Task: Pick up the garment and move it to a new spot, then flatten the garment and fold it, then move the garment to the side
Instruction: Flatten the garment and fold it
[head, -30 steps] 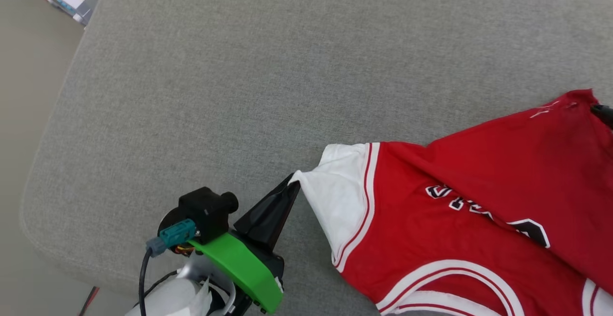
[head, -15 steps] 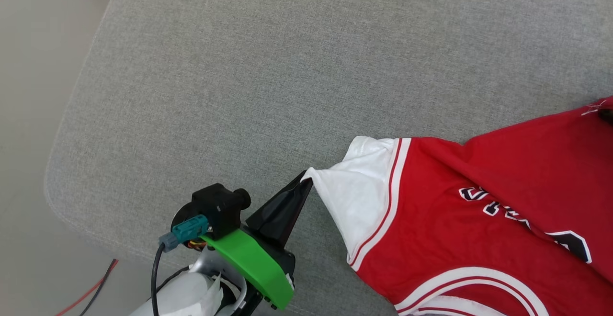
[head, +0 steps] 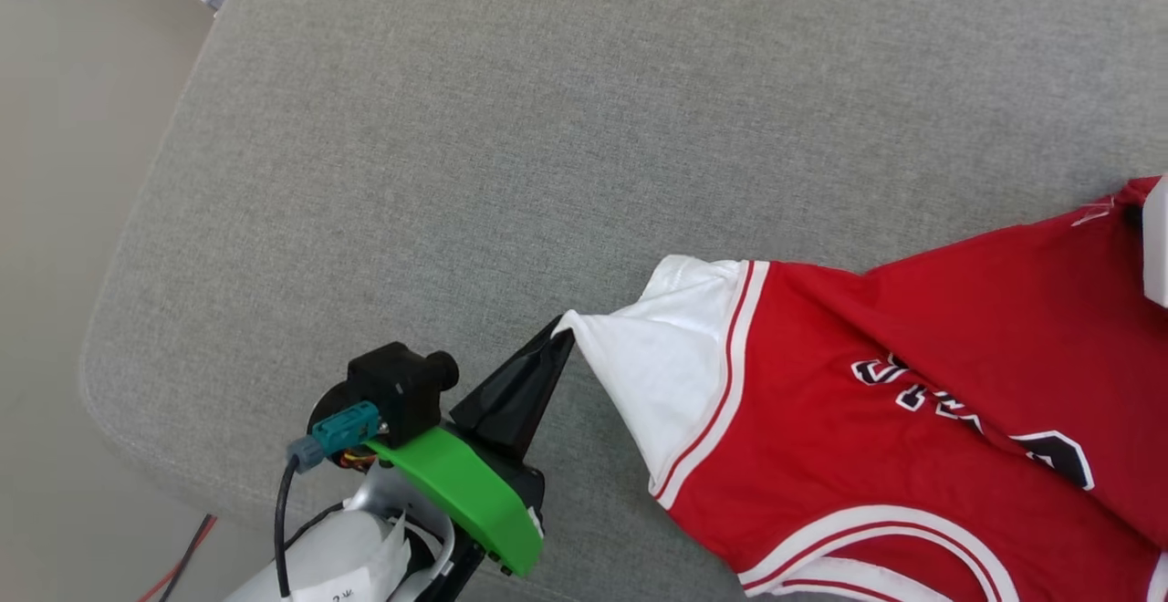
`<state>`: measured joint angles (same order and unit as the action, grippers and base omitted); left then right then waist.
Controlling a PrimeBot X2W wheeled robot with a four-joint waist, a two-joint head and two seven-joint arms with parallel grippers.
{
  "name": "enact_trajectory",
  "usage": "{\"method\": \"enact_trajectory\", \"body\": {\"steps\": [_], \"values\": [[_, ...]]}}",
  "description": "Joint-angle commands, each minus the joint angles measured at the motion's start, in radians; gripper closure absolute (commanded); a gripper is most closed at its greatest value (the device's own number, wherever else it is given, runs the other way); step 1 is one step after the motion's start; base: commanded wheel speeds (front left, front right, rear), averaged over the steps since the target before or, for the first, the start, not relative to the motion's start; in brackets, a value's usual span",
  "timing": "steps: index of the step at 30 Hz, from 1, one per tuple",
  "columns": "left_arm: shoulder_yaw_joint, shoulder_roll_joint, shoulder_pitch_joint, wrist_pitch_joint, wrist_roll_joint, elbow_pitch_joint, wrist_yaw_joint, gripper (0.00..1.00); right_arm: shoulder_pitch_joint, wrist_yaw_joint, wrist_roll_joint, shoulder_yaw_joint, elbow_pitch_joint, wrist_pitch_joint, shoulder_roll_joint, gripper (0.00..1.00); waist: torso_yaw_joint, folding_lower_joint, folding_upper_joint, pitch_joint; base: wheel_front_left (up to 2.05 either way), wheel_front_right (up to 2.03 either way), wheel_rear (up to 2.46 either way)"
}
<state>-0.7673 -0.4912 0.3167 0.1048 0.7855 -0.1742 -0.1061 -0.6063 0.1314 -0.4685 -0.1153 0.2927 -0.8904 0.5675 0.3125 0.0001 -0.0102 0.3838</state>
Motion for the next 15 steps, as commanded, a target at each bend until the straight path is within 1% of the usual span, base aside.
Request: {"method": "enact_trajectory", "body": {"steps": [1,4,5,8,13,15], "values": [[0.008,-0.010,0.008,0.005,0.005,-0.002,-0.007,1.00,0.005,-0.001,-0.004,-0.009,0.012,0.031,-0.012,1.00,-0.035,-0.0001,0.0102,-0.047,0.00,0.00,0.00],[0.018,-0.024,0.006,0.004,0.006,-0.011,-0.014,1.00,-0.003,-0.001,-0.026,-0.007,0.028,0.106,-0.027,1.00,-0.065,-0.0001,0.0102,-0.098,0.00,0.00,0.00],[0.029,-0.036,0.003,0.003,0.010,-0.019,-0.021,1.00,-0.008,-0.001,-0.035,-0.006,0.036,0.152,-0.031,1.00,-0.087,-0.0001,0.0102,-0.131,0.00,0.00,0.00],[0.051,-0.060,-0.006,0.001,0.018,-0.033,-0.036,1.00,-0.015,-0.001,-0.053,0.001,0.052,0.213,-0.039,1.00,-0.126,-0.0001,0.0102,-0.184,0.00,0.00,0.00],[0.080,-0.095,-0.001,-0.008,0.023,-0.064,-0.051,1.00,-0.021,-0.001,-0.077,0.007,0.054,0.292,-0.028,1.00,-0.181,-0.0001,0.0102,-0.252,0.00,0.00,0.00],[0.101,-0.104,-0.001,-0.009,0.034,-0.077,-0.064,1.00,-0.022,-0.001,-0.095,0.011,0.046,0.311,-0.026,1.00,-0.205,-0.0001,0.0102,-0.278,0.00,0.00,0.00]]}}
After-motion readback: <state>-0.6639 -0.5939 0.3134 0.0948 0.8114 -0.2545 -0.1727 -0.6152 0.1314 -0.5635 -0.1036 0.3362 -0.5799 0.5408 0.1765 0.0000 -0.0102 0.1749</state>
